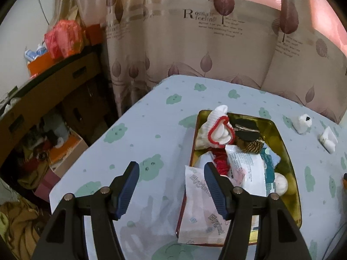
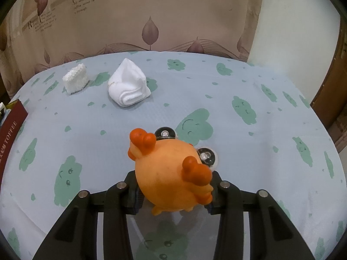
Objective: Organize soft objects
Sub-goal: 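Open the left tool to drop the black pouch into the tin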
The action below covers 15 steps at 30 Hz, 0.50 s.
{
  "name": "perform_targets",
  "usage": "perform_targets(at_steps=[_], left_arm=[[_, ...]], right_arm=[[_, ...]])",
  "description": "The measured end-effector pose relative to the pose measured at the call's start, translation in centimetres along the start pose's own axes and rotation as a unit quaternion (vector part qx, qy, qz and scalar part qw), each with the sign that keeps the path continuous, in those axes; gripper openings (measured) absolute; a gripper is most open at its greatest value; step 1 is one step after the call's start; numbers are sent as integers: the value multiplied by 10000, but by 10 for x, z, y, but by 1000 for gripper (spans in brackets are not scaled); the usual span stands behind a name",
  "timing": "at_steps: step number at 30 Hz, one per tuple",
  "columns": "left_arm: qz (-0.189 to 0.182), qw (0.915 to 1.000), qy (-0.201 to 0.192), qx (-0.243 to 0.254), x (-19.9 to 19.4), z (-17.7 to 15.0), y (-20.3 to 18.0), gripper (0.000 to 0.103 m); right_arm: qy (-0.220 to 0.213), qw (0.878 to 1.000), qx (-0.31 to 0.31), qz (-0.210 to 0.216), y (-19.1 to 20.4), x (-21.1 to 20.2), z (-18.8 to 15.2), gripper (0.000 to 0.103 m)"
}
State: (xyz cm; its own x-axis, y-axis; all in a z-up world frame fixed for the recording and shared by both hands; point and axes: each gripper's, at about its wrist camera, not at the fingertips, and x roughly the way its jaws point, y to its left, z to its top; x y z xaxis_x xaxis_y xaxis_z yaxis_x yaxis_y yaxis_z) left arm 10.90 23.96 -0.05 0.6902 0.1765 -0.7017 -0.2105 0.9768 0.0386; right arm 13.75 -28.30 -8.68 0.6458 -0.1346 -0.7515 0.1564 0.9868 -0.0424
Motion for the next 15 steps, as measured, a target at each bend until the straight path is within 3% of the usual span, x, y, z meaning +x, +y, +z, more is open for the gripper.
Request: perform_targets(at_steps=[6, 15], left_arm=[[7, 9999, 47, -92, 5, -2, 5, 64], [4, 9986, 6, -525, 10, -4, 23, 64]], right_arm=[[-95, 9998, -142, -103, 15, -10, 8, 39], [-233, 9983, -447, 304, 63, -30, 20, 39]])
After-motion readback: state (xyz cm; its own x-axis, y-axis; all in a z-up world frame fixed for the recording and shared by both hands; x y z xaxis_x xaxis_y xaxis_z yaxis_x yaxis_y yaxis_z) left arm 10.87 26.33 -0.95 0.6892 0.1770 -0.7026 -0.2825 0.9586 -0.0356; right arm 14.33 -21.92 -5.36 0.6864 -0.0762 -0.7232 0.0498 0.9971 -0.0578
